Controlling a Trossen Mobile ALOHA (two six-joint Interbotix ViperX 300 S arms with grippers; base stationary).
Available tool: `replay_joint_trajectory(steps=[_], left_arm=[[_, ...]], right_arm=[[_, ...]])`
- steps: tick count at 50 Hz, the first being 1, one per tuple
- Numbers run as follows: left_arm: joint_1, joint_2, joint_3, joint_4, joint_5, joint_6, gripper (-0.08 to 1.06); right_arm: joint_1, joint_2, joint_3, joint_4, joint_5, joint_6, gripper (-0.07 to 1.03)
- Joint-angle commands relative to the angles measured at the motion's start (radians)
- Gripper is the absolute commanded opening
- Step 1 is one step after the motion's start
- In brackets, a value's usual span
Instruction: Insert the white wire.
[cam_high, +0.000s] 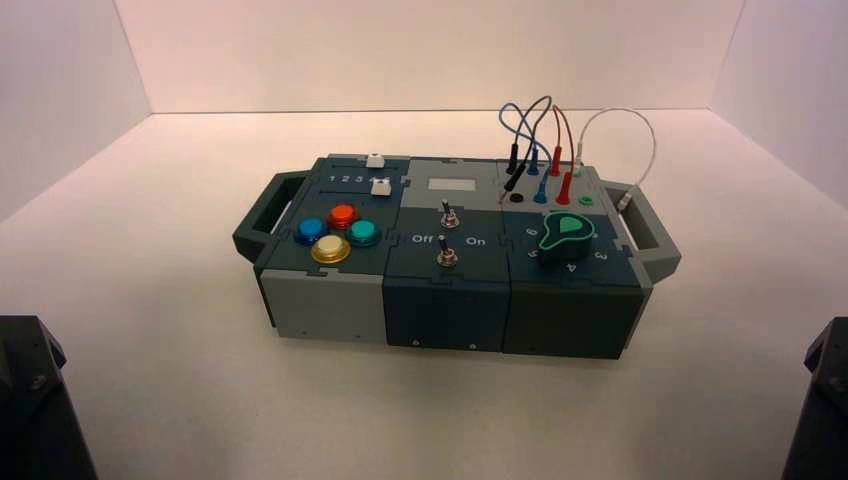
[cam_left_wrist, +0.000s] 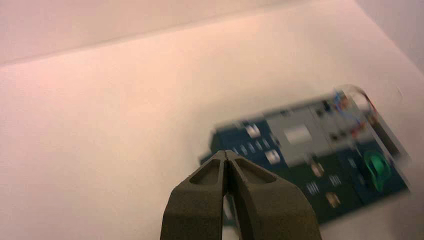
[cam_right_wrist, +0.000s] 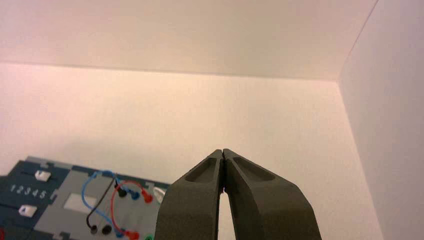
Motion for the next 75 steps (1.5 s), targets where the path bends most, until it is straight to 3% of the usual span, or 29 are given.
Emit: replay_joint_trajectory(steps=[1,16,29,36,43,52,64,68,72,75], left_arm=[[-0.074,0.014,-0.037,-0.021,0.035,-0.002,-0.03],[-0.222,0.089,-0.037,-0.083,0.048,-0.006,-0.03],[-0.299,0.183,-0.044,-0.091,0.006,-0.006,-0.03],[-0.383,0.273,-0.074,-0.123,-0.043,-0.006,-0.03],[-0.448,0.353,-0.104,-0.129,-0.075,-0.008,-0.03],[-0.494,0.436,-0.143,-0.129,-0.087,-0.008,-0.03],[-0.520,0.474,-0.164,-0.130,-0.095,-0.008,-0.03],[-0.534,0.494,-0.176,-0.130,-0.097,-0.008,-0.03],[-0.541,0.515,-0.187,-0.130,-0.103,-0.008,-0.03],[-0.543,0.525,-0.190,-0.130,-0.107,-0.008,-0.03]], right_arm=[[0.002,0.031,-0.041,0.005,0.026,0.002,-0.03],[0.002,0.046,-0.051,0.028,0.209,0.009,-0.03],[0.002,0.049,-0.066,0.051,0.334,0.014,-0.03],[0.002,0.067,-0.091,0.072,0.417,0.015,-0.03],[0.000,0.101,-0.100,0.098,0.480,0.014,-0.03],[0.002,0.143,-0.097,0.121,0.502,0.009,-0.03],[0.000,0.178,-0.094,0.202,0.502,0.005,-0.02],[0.000,0.219,-0.094,0.219,0.506,0.006,0.07],[0.002,0.276,-0.098,0.230,0.517,0.006,0.28],[0.000,0.302,-0.100,0.232,0.518,0.005,0.35]])
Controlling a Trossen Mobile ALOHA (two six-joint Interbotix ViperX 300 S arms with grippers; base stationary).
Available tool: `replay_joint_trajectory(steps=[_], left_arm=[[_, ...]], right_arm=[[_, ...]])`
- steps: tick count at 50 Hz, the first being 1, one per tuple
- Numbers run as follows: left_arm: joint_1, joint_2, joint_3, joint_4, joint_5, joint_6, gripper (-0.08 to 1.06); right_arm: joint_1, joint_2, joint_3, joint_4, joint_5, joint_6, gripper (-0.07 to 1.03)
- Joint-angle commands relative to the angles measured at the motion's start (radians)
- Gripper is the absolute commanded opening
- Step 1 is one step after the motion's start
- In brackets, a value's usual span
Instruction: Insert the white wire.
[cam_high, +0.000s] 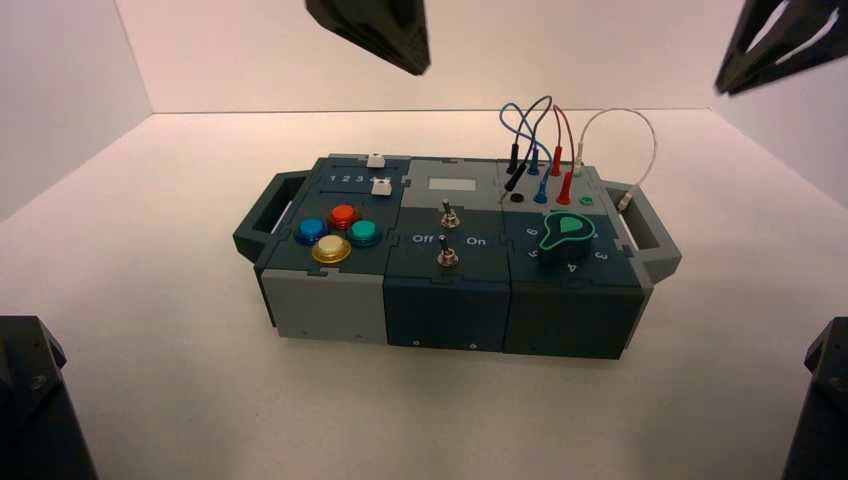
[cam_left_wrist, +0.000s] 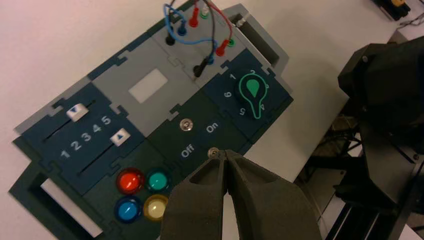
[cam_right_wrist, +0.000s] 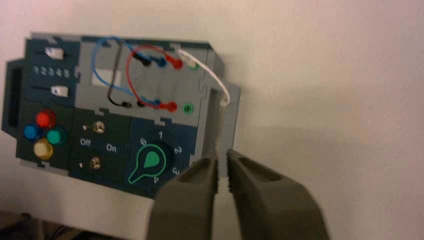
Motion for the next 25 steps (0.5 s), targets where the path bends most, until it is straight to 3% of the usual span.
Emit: replay_joint_trajectory(steps=[1,7,25], left_arm=[[-0.006,0.015,-0.038,-0.003,-0.018,0.002,-0.03],[-0.006,0.031,-0.051,-0.002,-0.018,0.005,-0.03],[-0.008,0.048,-0.052,-0.002,-0.029,0.008,-0.03]], right_arm=[[0.000,0.074,-0.031,0.014,0.005,-0.003,0.39],[0.000,0.130,-0.041,0.014,-0.003,-0.021,0.49],[0.002,0.201,-0.061,0.014,-0.038,-0.066,0.52]])
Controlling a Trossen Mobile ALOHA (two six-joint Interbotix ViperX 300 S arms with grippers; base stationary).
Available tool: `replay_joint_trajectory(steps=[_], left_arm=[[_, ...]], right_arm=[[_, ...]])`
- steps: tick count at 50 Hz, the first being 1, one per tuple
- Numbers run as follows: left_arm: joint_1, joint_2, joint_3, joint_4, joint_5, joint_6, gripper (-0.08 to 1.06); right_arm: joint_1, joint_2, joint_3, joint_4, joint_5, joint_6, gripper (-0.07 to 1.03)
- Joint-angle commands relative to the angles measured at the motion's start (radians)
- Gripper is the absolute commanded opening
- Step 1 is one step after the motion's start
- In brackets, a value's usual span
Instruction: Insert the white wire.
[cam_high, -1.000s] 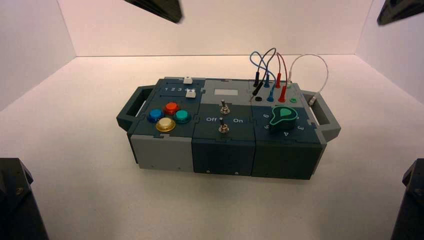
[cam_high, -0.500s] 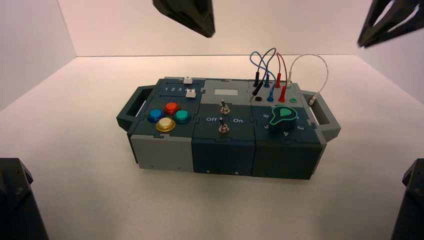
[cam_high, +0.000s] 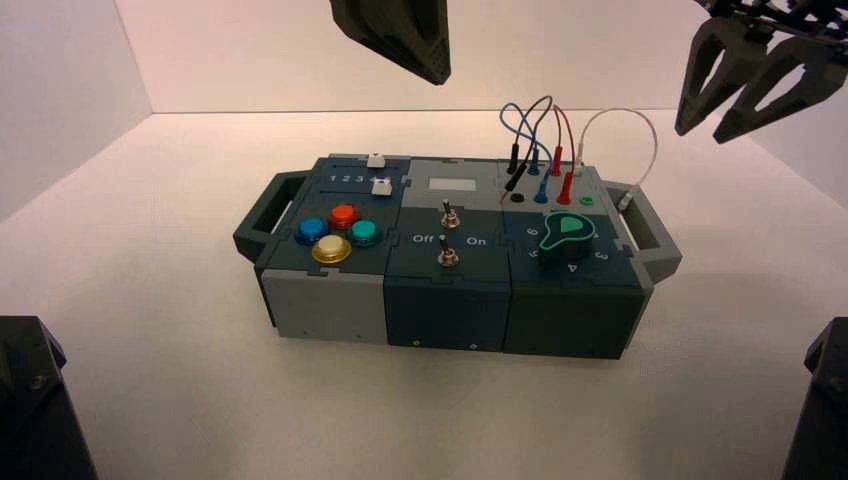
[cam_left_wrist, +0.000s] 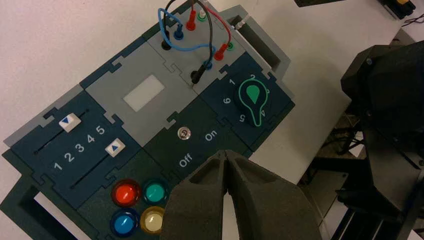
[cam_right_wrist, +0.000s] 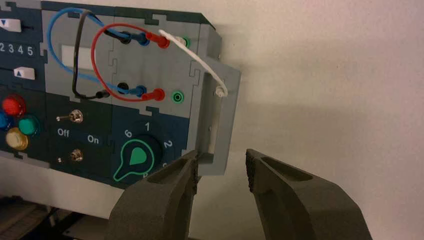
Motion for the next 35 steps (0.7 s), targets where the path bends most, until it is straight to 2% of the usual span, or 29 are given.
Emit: replay_joint_trajectory(steps=[1,18,24,35], left_arm=[[-0.002,-0.008,-0.028,-0.002,-0.009,0.003,-0.03],[-0.002,-0.002,-0.029,-0.002,-0.009,0.003,-0.03],[-0.003,0.012,-0.029,-0.002,-0.011,0.003,-0.03],[-0.003,0.014,-0.029,0.000,-0.011,0.003,-0.03]], right_arm=[[0.002,0.021,-0.021,0.005,-0.023,-0.014,0.52],[0.014,0.123,-0.015,0.023,-0.083,-0.014,0.52],[0.066,0.189,-0.032,0.025,-0.107,-0.009,0.51],[0.072,0.270,-0.055,0.025,-0.141,-0.008,0.50]])
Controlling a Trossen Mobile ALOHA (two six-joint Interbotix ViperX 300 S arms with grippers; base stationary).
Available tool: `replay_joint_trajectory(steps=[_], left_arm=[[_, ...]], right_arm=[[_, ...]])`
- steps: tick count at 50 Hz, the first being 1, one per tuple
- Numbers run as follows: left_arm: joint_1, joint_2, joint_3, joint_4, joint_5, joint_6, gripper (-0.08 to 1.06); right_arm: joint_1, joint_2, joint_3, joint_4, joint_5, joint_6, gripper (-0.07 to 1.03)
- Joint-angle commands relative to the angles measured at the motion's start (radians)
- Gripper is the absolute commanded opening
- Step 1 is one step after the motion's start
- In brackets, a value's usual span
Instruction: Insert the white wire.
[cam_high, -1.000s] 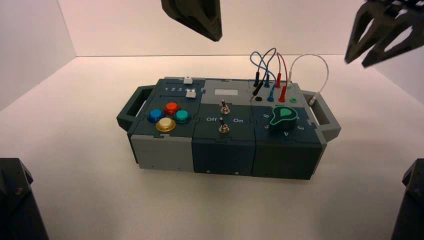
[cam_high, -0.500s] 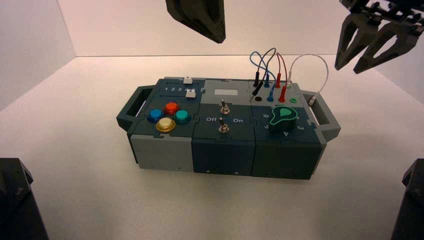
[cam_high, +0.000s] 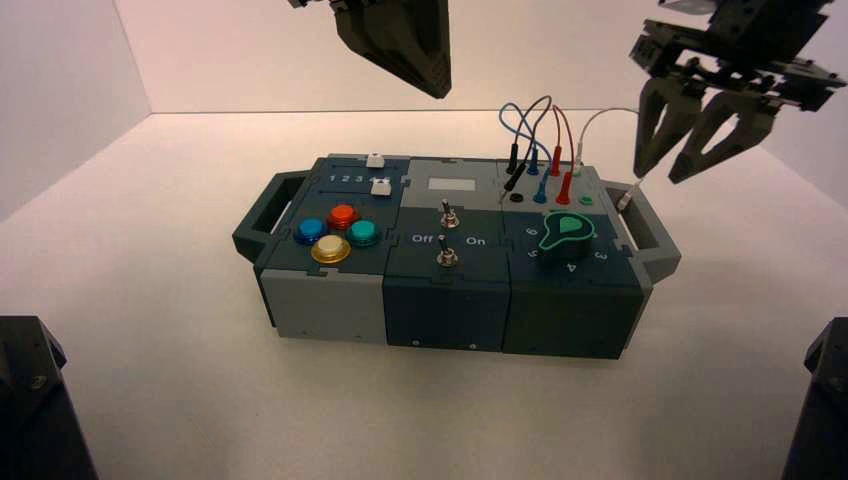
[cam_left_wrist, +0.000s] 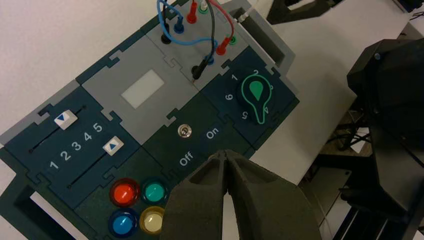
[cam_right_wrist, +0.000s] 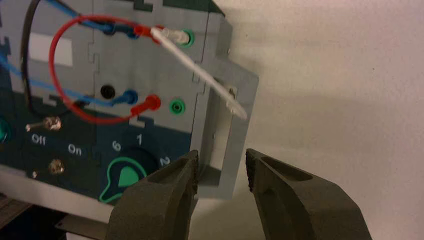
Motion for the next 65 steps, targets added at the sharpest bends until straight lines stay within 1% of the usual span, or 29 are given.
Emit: replay_joint_trajectory(steps=[1,9,19,30,45,65], left_arm=[[0.000,-0.012,-0.029,0.000,-0.006,0.003,-0.03],[0.000,-0.017,-0.029,0.000,-0.006,0.003,-0.03],[-0.002,-0.018,-0.031,0.000,-0.006,0.003,-0.03],[-0.002,-0.025,-0.031,0.000,-0.006,0.003,-0.03],[-0.002,-0.032,-0.029,0.000,-0.005,0.003,-0.03],[-0.002,-0.034,-0.028,0.000,-0.005,0.003,-0.03]], right_arm=[[0.005,0.025,-0.031,0.005,-0.020,-0.002,0.49],[0.005,0.044,-0.040,0.005,-0.026,-0.002,0.47],[0.005,0.046,-0.044,0.005,-0.041,-0.002,0.47],[0.005,0.078,-0.064,0.005,-0.041,-0.002,0.47],[0.005,0.137,-0.086,0.005,-0.046,-0.002,0.43],[0.005,0.163,-0.100,0.005,-0.048,0.000,0.41]])
